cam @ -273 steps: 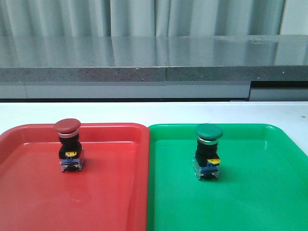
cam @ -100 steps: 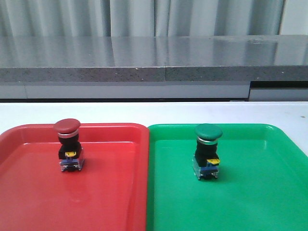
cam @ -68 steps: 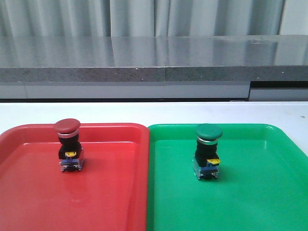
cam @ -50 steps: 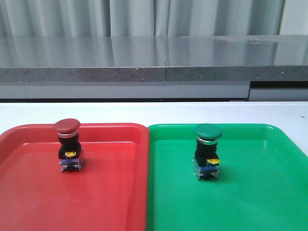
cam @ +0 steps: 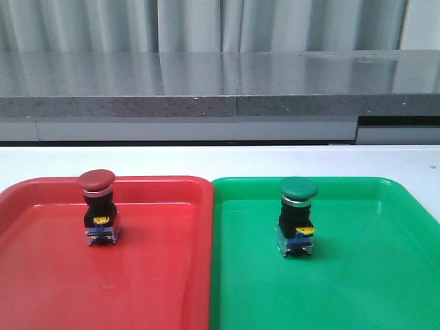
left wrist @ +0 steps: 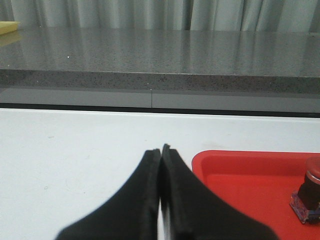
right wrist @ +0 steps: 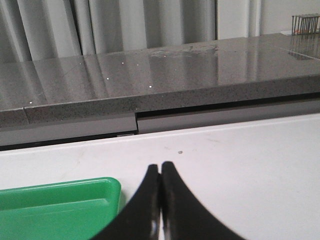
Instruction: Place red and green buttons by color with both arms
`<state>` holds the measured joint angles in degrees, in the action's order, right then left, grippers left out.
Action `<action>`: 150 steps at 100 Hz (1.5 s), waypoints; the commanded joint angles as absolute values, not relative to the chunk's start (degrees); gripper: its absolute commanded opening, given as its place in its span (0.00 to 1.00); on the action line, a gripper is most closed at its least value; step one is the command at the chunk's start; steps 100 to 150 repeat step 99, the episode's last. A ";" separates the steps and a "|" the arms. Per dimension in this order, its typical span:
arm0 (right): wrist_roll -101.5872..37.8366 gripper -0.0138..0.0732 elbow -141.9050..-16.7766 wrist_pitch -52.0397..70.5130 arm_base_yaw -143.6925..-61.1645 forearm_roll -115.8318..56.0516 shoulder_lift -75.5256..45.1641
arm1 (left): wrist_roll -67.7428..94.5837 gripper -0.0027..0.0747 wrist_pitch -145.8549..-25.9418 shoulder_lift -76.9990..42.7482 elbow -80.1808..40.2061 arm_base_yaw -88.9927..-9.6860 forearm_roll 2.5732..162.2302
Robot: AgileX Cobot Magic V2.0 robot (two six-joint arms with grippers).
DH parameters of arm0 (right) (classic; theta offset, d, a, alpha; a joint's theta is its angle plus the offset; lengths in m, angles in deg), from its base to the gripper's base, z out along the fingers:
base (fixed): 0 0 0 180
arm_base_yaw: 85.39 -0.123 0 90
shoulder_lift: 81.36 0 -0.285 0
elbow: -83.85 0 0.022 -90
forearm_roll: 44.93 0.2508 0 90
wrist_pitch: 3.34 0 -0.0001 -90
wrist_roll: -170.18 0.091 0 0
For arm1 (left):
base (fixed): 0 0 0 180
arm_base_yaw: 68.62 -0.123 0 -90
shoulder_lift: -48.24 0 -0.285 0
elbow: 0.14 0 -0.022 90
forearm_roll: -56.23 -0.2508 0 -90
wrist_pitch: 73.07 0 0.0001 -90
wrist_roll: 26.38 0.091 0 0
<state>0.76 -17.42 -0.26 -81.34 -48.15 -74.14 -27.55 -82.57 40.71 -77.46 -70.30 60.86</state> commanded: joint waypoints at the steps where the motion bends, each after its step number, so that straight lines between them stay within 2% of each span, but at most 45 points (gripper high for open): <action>1: -0.90 0.09 -18.45 -3.34 -81.11 -48.08 -75.49 | -27.66 0.01 -78.08 42.52 -78.11 -70.48 61.41; 150: -1.59 0.09 -18.45 -2.89 -81.11 -48.08 -75.49 | -27.66 0.01 -78.08 42.52 -78.11 -70.48 61.41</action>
